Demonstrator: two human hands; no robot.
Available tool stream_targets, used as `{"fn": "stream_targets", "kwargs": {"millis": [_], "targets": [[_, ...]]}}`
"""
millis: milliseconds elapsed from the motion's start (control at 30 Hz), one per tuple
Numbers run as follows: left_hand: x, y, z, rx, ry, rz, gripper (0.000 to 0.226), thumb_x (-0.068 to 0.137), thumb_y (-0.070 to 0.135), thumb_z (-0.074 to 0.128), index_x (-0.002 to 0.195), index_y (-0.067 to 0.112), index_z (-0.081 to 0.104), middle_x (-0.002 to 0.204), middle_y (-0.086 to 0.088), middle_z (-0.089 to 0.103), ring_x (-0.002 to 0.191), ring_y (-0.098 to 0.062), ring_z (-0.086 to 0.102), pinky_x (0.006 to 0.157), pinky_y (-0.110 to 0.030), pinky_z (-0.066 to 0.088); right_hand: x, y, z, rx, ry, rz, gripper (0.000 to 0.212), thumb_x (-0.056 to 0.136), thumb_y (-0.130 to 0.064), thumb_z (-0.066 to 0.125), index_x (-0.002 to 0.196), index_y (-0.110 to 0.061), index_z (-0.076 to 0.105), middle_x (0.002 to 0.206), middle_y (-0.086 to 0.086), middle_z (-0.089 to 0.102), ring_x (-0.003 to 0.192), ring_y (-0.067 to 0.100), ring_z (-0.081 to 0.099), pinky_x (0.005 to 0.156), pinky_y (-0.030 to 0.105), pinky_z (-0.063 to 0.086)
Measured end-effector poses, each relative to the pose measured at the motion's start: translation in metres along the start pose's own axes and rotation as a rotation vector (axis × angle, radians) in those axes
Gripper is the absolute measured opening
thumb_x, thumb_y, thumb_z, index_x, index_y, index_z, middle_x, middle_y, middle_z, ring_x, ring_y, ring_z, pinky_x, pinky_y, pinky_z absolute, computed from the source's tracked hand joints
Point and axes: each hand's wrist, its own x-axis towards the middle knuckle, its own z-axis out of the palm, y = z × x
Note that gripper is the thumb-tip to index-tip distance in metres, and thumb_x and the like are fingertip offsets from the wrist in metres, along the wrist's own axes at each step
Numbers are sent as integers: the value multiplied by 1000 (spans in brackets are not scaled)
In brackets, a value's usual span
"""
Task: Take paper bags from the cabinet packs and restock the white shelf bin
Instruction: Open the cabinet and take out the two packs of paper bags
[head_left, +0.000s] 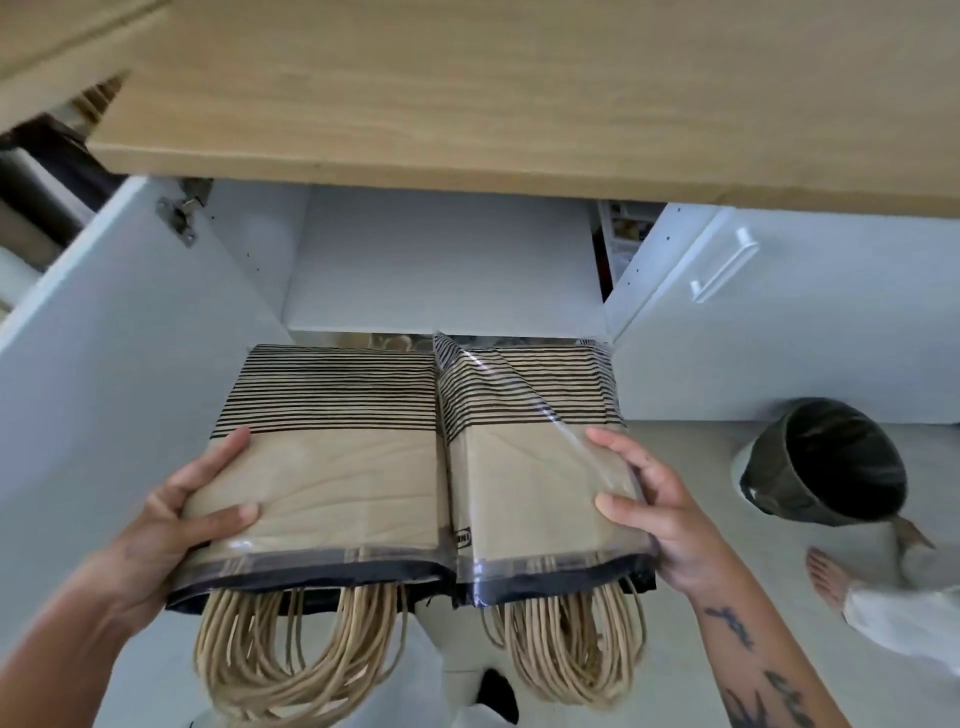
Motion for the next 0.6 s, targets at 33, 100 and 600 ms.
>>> {"fn": "stream_targets", "kwargs": {"millis": [33, 100, 600], "targets": [[-14, 3, 6, -16, 9, 23, 72, 48, 6, 78, 105, 47, 67, 107, 26, 66, 88, -3, 67, 63, -15, 55, -12, -8, -1, -7, -9, -13, 56, 61, 2, 68, 112, -21, 64, 108, -5, 68, 96, 16, 66, 74, 26, 56], [-41, 10, 22, -53, 27, 67, 62, 55, 3, 68, 100, 46, 69, 105, 27, 65, 85, -1, 66, 61, -12, 54, -36, -27, -1, -18, -21, -51, 56, 62, 4, 65, 113, -19, 62, 106, -8, 68, 95, 13, 66, 74, 24, 55], [-95, 122, 91, -52, -31, 361, 62, 58, 12, 72, 106, 50, 65, 118, 15, 57, 87, -11, 64, 64, -18, 54, -80, -156, -7, -82, -34, -304, 55, 62, 3, 64, 111, -23, 63, 110, -3, 65, 94, 13, 66, 68, 23, 56]]}}
